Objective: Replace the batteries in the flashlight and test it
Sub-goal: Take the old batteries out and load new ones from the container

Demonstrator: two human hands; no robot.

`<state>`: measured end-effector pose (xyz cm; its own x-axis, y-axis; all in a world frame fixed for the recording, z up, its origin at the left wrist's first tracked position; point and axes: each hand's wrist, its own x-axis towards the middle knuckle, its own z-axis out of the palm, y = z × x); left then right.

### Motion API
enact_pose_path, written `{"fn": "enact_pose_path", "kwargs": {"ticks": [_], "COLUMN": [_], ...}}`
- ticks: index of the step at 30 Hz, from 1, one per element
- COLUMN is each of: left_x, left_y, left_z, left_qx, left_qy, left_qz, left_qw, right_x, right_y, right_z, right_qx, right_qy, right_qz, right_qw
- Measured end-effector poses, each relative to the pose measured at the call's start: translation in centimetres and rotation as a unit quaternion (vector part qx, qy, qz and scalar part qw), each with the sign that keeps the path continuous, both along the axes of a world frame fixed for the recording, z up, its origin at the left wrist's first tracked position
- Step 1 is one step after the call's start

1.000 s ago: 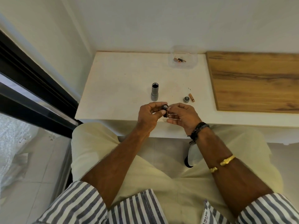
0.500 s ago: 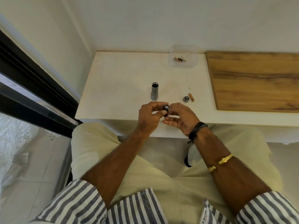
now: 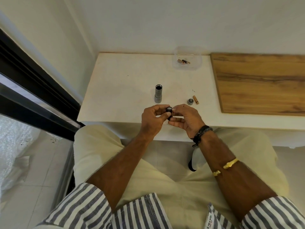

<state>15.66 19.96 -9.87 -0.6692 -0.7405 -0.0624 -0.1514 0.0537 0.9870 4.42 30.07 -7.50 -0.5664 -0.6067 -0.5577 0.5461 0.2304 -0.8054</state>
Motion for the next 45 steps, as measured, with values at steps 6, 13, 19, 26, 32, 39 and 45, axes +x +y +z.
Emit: {"fn": "enact_pose_path", "kwargs": {"ticks": [6,13,19,26,32,39,45], "left_x": [-0.2,-0.4,-0.2,-0.2,0.1,0.2,0.4], "left_y": [-0.1,-1.2,-1.7,-1.2,-1.4,-1.0,-1.0], "left_z": [-0.3,-0.1,-0.1,0.1,0.9,1.0,1.1], "left_qx": [0.057,0.327,0.467,0.416,0.446,0.425,0.415], "left_qy": [0.019,0.053,0.102,0.082,0.146,0.162,0.146], "left_qz": [0.018,0.065,0.087,0.058,-0.046,-0.063,-0.069], "left_qw": [0.998,0.941,0.874,0.904,0.882,0.888,0.895], "right_x": [0.1,-0.9,-2.7,-6.6,-8.2,-7.9,-7.6], "right_y": [0.3,0.3,0.7,1.8,1.9,1.8,1.7], "right_z": [0.0,-0.2,-1.1,-2.2,-4.0,-5.1,-5.2], "right_qx": [-0.031,-0.054,-0.067,-0.025,0.083,0.202,0.24], "right_qy": [0.065,0.078,0.044,0.074,0.187,0.308,0.375], "right_qz": [-0.03,-0.105,-0.196,-0.324,-0.346,-0.246,-0.174], "right_qw": [0.997,0.99,0.977,0.943,0.916,0.897,0.879]}}
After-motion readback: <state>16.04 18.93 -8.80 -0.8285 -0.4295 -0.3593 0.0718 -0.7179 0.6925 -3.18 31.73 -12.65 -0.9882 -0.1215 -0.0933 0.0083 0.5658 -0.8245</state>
